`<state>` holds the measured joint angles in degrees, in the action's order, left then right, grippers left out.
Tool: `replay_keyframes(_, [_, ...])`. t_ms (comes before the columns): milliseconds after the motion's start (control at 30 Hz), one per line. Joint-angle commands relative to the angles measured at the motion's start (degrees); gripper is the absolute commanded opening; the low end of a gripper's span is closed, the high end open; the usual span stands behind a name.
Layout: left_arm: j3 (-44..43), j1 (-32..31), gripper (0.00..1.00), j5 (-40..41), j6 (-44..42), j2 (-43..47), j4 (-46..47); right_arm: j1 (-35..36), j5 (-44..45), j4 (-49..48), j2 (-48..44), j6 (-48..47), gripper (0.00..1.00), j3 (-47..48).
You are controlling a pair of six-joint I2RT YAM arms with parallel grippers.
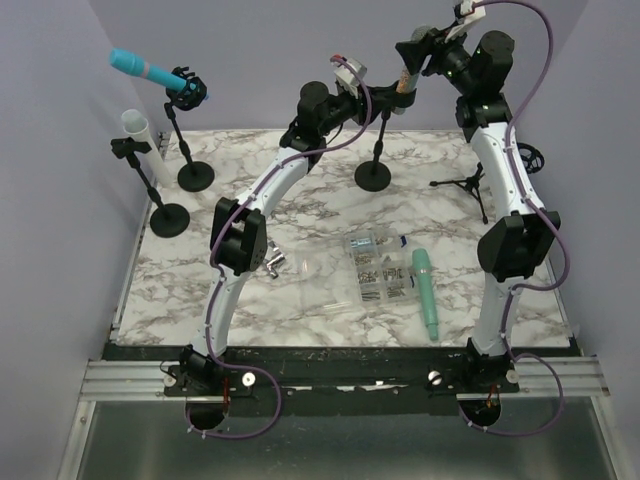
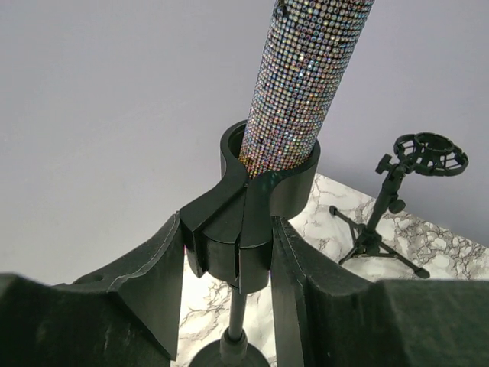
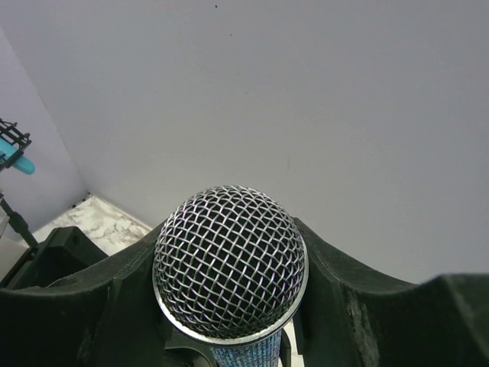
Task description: Remove the microphone from the stand
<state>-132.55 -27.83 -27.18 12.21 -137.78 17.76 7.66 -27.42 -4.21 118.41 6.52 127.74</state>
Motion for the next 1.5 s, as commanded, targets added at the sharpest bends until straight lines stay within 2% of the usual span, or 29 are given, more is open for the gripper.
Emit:
replay_keyframes(0, [1.6,-0.73,0.0,-0.9,1.15,0.95,-3.3,0.25,2.36,-4.57,-0.4,2.27,0.01,3.31])
replay_keyframes(167, [1.64,-0.71,0.0,-0.6,1.15,0.52,-3.67,0.1,12.62,-4.57,2.67,4.75,0.01,15.47])
replay_keyframes(267, [1.82,-0.73,0.0,-0.59,1.14,0.56,-4.03,-0.53,12.7,-4.25,5.52,7.02,0.01,24.7])
replay_keyframes(400, [2.38,-0.73,0.0,-1.04,1.24,0.75,-3.97,-0.55,12.89,-6.69,0.99,8.2,0.01,20.9])
replay_keyframes(600, [2.24,-0.55,0.0,-1.44,2.16,1.31,-5.56,-0.52,16.91,-1.83,-6.89,6.93,0.01,12.4])
replay_keyframes(633, [2.14,-0.55,0.09,-0.92,2.5,1.59,-6.22,-0.55,17.61,-1.08,-8.85,6.61,0.01,10.29])
replay_keyframes(700, [1.96,-0.4,0.37,0.14,3.49,2.52,-7.47,-0.54,18.2,-0.56,-12.45,6.19,0.01,4.83])
replay_keyframes(733, [1.51,-0.38,0.7,0.3,3.82,3.0,-8.52,-0.54,18.64,-0.18,-14.14,6.29,0.01,2.17])
replay_keyframes(767, [0.58,-0.38,0.95,0.2,4.02,3.27,-10.25,-0.59,18.96,0.26,-15.37,6.74,0.01,-0.4])
replay_keyframes(800, [-0.89,-0.3,0.98,-0.17,4.19,3.37,-11.78,-0.54,19.17,0.61,-16.75,7.14,0.01,-2.51])
replay_keyframes(900, [1.09,-0.08,0.99,-0.69,5.38,7.23,-12.98,-0.56,21.5,3.38,-19.26,8.13,0.01,-7.61])
replay_keyframes(1067, [12.63,0.04,0.98,-1.17,5.93,18.34,-12.49,-0.54,26.97,14.38,-21.02,10.35,0.01,-10.21])
replay_keyframes(1300, [34.72,0.24,0.98,2.35,11.61,38.16,-13.7,-0.54,27.79,22.17,-25.52,11.99,0.01,-20.93])
replay_keyframes(1467, [46.39,0.34,0.99,0.83,16.17,48.89,-17.39,-0.34,26.55,27.21,-29.97,10.69,0.0,-29.61])
